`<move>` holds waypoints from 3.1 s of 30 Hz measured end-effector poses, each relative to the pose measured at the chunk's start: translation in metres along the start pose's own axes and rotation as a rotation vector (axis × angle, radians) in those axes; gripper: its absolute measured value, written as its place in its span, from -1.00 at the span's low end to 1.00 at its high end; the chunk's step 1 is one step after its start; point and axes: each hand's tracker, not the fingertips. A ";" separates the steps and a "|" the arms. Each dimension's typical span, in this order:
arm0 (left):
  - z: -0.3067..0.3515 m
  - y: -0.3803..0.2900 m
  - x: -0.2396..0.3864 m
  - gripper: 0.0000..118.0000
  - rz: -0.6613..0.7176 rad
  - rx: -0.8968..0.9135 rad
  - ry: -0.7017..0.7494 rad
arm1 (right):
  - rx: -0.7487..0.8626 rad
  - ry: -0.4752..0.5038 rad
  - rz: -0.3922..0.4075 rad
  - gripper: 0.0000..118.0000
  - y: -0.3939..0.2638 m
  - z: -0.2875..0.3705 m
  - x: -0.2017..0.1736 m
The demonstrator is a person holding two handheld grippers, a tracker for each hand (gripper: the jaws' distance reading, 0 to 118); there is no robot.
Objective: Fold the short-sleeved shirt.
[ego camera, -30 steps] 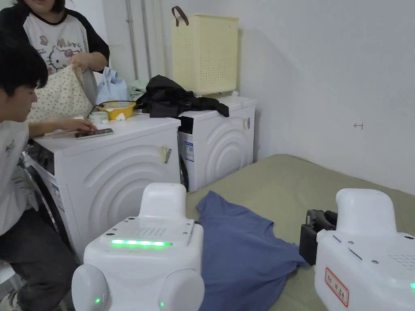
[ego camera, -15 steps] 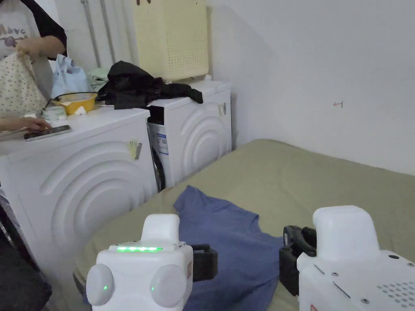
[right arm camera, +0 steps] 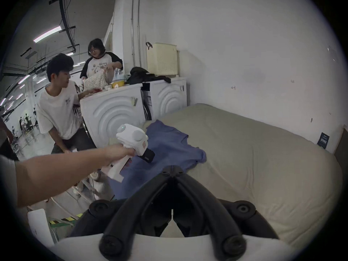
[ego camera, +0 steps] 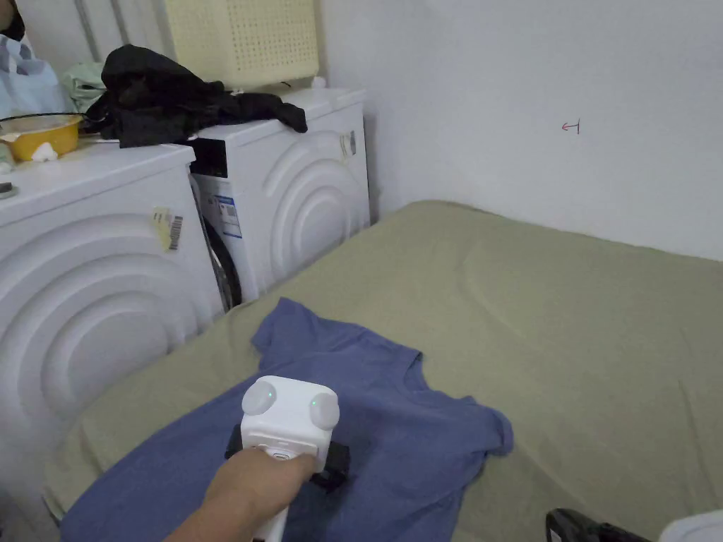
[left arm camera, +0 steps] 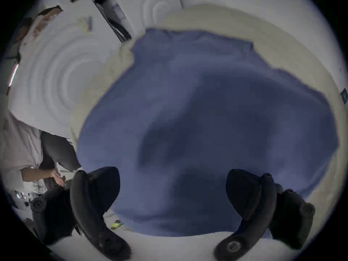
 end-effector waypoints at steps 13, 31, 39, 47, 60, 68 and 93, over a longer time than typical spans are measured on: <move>-0.002 0.026 -0.034 0.83 0.106 -0.102 -0.186 | -0.078 -0.015 -0.043 -0.98 -0.020 -0.026 0.017; 0.097 -0.019 -0.033 -0.99 0.084 0.180 -0.126 | -0.006 -0.075 -0.068 -0.97 -0.013 0.038 0.033; 0.239 -0.062 0.049 -1.00 -0.107 0.374 -0.293 | 0.039 -0.161 -0.138 -0.97 -0.017 0.091 0.068; 0.298 -0.064 0.128 -1.00 -0.249 0.423 -0.334 | 0.078 -0.288 -0.169 -0.97 -0.033 0.164 0.102; 0.156 -0.044 0.007 1.00 -0.100 0.163 -0.040 | 0.058 -0.225 -0.162 -0.97 -0.040 0.146 0.103; 0.058 -0.010 -0.005 0.88 -0.090 0.110 0.000 | -0.019 -0.192 -0.142 -0.97 -0.043 0.094 0.096; 0.235 -0.060 0.166 -1.00 -0.390 0.393 -0.357 | -0.016 -0.240 -0.194 -0.97 -0.052 0.133 0.113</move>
